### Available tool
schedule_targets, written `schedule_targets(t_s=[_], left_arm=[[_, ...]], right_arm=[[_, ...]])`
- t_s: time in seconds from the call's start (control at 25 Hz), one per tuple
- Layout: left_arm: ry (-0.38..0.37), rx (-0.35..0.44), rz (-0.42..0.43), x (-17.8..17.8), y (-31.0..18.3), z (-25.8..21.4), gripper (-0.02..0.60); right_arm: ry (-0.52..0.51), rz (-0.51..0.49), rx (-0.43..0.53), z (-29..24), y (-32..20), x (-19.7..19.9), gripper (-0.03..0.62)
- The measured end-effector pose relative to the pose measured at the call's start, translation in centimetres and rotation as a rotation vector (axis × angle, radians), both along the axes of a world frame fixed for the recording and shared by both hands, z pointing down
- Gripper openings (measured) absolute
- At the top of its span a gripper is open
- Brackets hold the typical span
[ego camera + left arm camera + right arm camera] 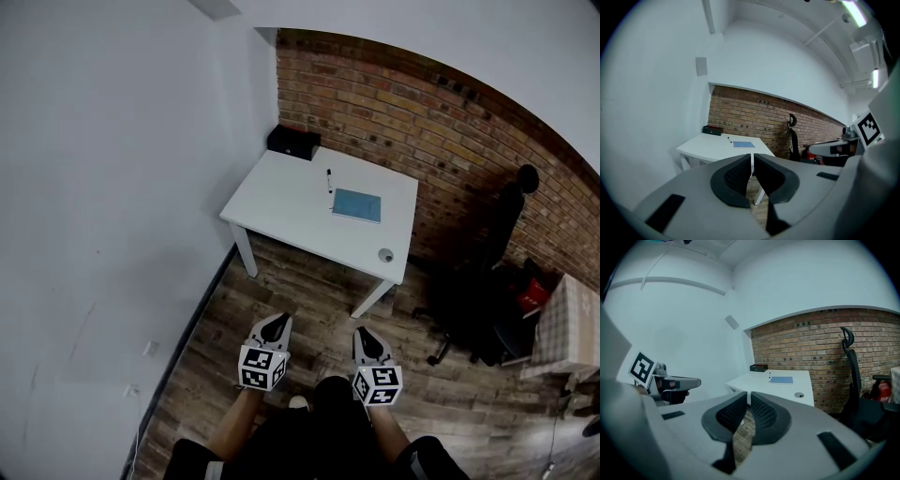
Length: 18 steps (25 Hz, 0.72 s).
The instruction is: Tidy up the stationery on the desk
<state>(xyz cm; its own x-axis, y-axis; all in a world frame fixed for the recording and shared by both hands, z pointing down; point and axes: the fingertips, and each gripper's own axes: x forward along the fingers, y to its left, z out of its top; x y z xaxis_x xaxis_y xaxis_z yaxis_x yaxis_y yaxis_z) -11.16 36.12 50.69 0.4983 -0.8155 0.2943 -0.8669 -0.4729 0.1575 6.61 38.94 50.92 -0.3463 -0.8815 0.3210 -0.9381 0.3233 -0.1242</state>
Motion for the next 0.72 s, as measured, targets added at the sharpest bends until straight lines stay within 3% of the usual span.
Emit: schedule_targets(t_s=[0.44,0.72], left_arm=[[-0.015,-0.025,0.045,1.3,-4.6,1.4,0.031],[-0.033,-0.018,0.062,2.2,-11.7,2.0,0.031]], right_arm=[[-0.025,0.053,-0.028,1.7,-4.0,1.4,0.025],[-0.052,0.066,-0.033,3.4,-11.1,2.1,0.025]])
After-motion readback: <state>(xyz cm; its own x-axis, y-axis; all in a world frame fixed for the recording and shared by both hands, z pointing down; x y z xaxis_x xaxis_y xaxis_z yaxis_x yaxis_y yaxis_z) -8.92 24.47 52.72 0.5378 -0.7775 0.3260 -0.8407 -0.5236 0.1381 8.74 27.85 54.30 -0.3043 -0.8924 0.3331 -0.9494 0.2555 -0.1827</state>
